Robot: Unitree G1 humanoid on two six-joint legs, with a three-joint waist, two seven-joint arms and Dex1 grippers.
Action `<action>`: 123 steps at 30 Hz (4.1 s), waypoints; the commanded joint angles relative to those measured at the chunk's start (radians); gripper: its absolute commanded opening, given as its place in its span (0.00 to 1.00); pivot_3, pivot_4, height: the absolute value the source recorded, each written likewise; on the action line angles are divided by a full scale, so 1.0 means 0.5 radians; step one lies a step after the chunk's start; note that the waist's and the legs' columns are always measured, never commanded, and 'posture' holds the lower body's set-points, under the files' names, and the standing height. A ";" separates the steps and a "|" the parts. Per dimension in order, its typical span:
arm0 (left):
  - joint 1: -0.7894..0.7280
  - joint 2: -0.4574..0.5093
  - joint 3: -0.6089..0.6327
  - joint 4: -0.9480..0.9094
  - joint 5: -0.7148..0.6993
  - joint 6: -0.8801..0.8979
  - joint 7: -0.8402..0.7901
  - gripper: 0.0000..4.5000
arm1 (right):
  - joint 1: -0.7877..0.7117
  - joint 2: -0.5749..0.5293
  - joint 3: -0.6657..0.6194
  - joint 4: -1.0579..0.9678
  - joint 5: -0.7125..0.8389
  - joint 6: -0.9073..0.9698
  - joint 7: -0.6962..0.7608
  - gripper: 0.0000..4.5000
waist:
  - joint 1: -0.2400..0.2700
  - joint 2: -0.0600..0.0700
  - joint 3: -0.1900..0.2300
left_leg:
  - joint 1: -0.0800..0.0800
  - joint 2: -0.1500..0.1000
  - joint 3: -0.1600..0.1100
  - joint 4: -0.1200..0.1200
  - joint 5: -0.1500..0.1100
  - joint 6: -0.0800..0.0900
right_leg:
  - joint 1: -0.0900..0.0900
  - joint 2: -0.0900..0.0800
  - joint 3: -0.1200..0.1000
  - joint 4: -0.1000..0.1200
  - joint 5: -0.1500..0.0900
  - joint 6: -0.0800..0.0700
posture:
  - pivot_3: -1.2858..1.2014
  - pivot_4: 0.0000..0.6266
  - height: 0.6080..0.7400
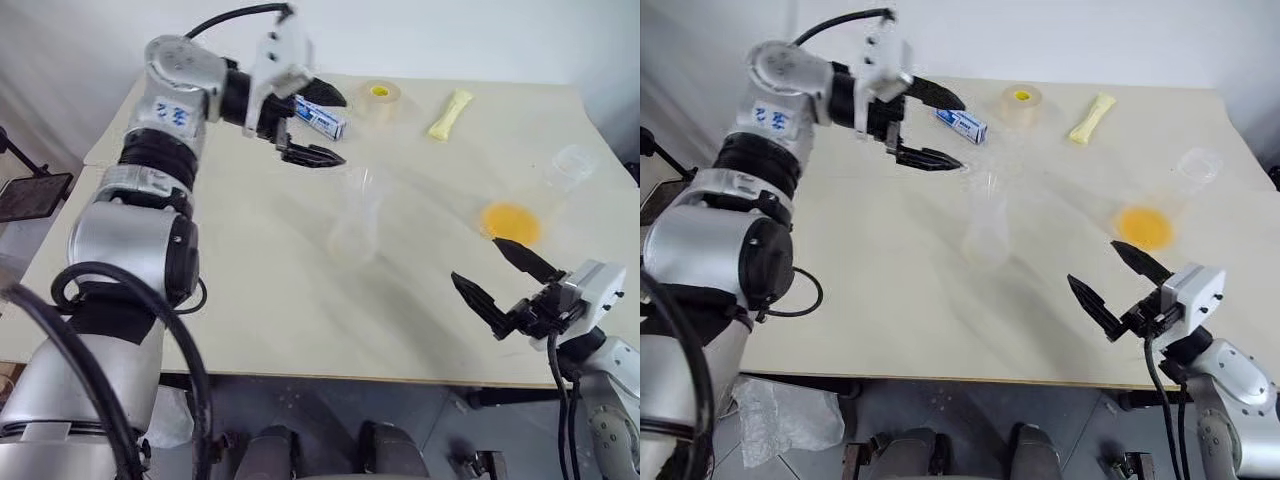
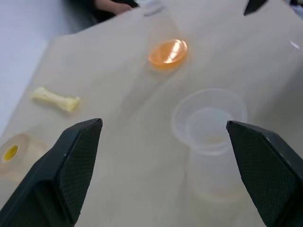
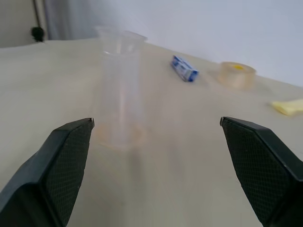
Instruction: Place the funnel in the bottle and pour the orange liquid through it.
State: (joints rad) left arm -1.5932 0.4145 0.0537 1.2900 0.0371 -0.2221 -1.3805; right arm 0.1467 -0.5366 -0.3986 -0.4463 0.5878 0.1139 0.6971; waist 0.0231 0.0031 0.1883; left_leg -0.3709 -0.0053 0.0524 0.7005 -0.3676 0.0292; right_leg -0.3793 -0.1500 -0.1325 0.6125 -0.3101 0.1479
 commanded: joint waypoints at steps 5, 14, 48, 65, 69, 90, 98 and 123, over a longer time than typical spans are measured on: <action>0.553 0.102 0.310 -0.439 -0.443 0.415 -0.064 0.99 | 0.031 0.046 -0.189 -0.091 -0.267 0.145 -0.536 1.00 | -0.006 0.001 -0.001 | 0.001 0.000 -0.010 0.002 0.000 0.000 | -0.006 -0.001 0.002 0.014 0.000 0.000 | 0.52 0.24 1.00; 1.544 0.163 0.394 -1.427 -0.900 0.765 -0.309 0.99 | 0.143 0.119 -0.335 -0.173 -0.198 0.294 -0.726 1.00 | -0.004 0.003 -0.002 | -0.002 0.000 -0.017 0.002 0.000 0.000 | -0.013 -0.002 0.008 0.021 0.000 0.000 | 0.52 0.24 1.00; 2.377 0.202 0.363 -2.441 -1.210 0.882 0.307 0.99 | -1.301 -0.229 -0.099 1.572 -0.448 0.017 -0.461 1.00 | -0.056 0.008 -0.005 | 0.004 0.004 -0.013 0.000 0.000 0.000 | -0.009 -0.002 0.020 0.018 0.000 -0.001 | 0.52 0.24 1.00; 2.394 0.208 0.328 -2.521 -1.259 0.896 0.373 0.99 | -1.762 -0.217 -0.023 2.205 -0.519 -0.369 -0.340 1.00 | -0.055 0.008 -0.005 | 0.002 0.006 -0.014 0.000 0.000 0.000 | -0.009 -0.002 0.019 0.016 0.000 -0.001 | 0.52 0.24 1.00; 2.371 0.206 0.318 -2.499 -1.253 0.893 0.372 1.00 | -1.787 -0.211 -0.007 2.241 -0.525 -0.361 -0.328 0.96 | -0.056 0.008 -0.005 | 0.002 0.006 -0.014 -0.001 0.000 0.000 | -0.009 -0.002 0.019 0.016 0.000 -0.001 | 0.52 0.24 1.00; 2.068 0.161 0.290 -2.023 -1.225 0.653 0.161 1.00 | -1.545 -0.115 0.614 0.698 -1.069 0.061 -0.666 0.54 | -0.057 0.009 -0.005 | -0.002 0.003 -0.011 -0.001 0.000 0.000 | -0.017 -0.002 0.020 0.019 0.000 -0.001 | 0.52 0.24 1.00; 1.949 0.062 0.292 -1.833 -1.249 0.550 0.050 1.00 | -1.613 -0.117 0.892 0.642 -1.527 -0.096 -0.770 0.54 | -0.056 0.009 -0.004 | -0.006 0.000 -0.005 -0.001 0.000 0.000 | -0.024 -0.002 0.020 0.022 0.000 -0.001 | 0.52 0.24 1.00; 2.000 -0.050 0.271 -1.872 -1.241 0.514 0.052 1.00 | -1.998 -0.114 1.261 1.123 -2.288 -0.826 -0.879 0.54 | -0.108 0.009 -0.004 | -0.006 0.003 -0.008 -0.003 0.000 0.000 | -0.026 -0.002 0.019 0.022 0.000 -0.001 | 0.52 0.24 1.00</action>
State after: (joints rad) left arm -0.6026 0.3927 0.1855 0.3960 -0.5654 0.0426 -1.3544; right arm -0.8228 -0.5791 0.2416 0.1298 -0.5457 -0.2652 0.2828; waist -0.0309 0.0075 0.1861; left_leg -0.3741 -0.0037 0.0485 0.6988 -0.3675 0.0290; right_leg -0.3922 -0.1509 -0.1229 0.6237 -0.3102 0.1476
